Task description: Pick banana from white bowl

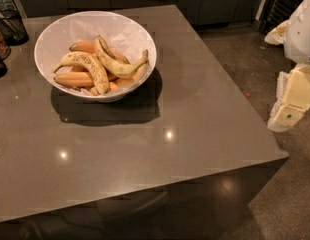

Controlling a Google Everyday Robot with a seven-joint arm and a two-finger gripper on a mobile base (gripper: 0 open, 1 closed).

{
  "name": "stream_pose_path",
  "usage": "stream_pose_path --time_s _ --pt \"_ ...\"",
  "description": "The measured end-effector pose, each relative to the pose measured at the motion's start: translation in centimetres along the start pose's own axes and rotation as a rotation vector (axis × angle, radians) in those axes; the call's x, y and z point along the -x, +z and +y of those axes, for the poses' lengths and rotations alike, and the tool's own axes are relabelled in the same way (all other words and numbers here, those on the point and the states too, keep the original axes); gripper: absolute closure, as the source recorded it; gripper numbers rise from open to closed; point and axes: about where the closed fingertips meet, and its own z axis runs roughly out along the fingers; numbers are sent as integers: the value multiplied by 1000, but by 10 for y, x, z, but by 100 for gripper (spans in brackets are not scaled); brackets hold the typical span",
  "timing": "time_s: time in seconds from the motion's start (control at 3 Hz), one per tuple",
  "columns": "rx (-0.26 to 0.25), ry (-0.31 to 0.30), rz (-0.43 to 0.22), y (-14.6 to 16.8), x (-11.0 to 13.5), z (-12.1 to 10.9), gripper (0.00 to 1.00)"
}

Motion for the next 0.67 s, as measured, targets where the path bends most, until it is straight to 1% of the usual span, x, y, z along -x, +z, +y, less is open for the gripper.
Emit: stream_pose_path --time_s 0.33,0.67 --pt "0 0 0 0 0 0 0" --pt "22 15 23 2 19 -13 0"
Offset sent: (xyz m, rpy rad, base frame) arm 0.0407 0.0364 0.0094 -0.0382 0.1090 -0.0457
